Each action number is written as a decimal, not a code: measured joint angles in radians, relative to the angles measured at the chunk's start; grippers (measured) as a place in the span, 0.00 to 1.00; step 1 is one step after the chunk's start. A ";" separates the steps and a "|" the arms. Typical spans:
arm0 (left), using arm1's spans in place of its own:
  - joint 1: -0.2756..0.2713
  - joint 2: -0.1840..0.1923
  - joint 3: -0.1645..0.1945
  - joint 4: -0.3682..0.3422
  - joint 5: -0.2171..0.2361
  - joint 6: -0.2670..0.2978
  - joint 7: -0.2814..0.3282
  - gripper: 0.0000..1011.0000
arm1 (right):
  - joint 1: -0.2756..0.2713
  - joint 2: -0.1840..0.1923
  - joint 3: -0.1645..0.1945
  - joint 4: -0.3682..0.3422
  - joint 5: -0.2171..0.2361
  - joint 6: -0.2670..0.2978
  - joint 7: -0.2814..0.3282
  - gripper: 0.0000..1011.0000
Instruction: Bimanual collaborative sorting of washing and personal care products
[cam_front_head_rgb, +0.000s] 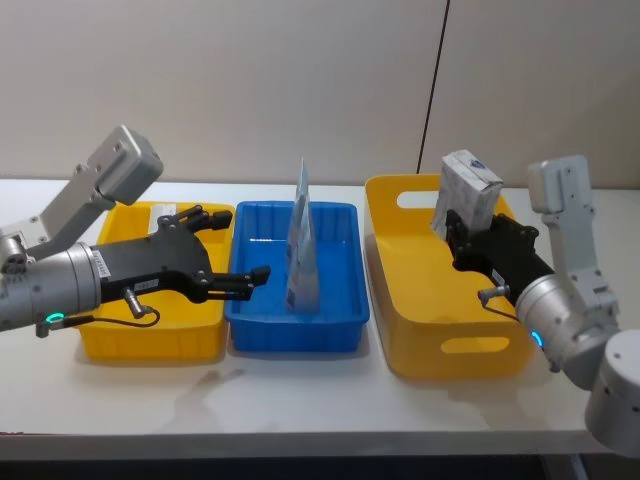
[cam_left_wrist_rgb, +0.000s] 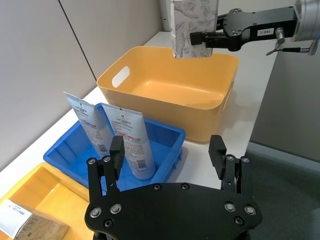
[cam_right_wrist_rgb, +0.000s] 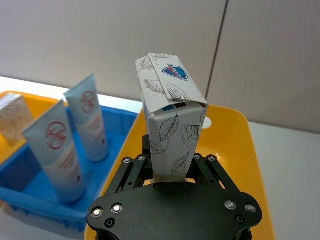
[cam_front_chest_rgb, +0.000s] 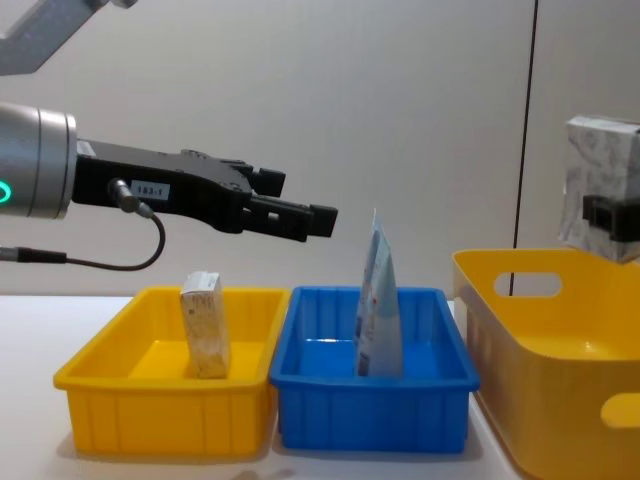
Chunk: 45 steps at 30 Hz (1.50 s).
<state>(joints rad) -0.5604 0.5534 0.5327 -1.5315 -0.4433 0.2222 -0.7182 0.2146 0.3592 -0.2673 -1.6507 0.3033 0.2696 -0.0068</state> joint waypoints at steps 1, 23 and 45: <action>0.000 0.000 0.000 0.000 0.000 0.001 0.001 0.99 | 0.007 -0.009 0.000 0.004 -0.004 0.020 -0.016 0.30; 0.002 0.001 -0.002 -0.003 0.000 0.005 0.009 0.99 | 0.064 -0.063 -0.006 0.055 -0.047 0.142 -0.103 0.33; 0.002 0.001 -0.002 -0.004 0.000 0.006 0.011 0.99 | 0.074 -0.072 -0.008 0.065 -0.055 0.161 -0.116 0.96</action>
<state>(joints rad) -0.5581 0.5546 0.5304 -1.5351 -0.4432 0.2281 -0.7077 0.2887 0.2874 -0.2757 -1.5857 0.2484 0.4302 -0.1232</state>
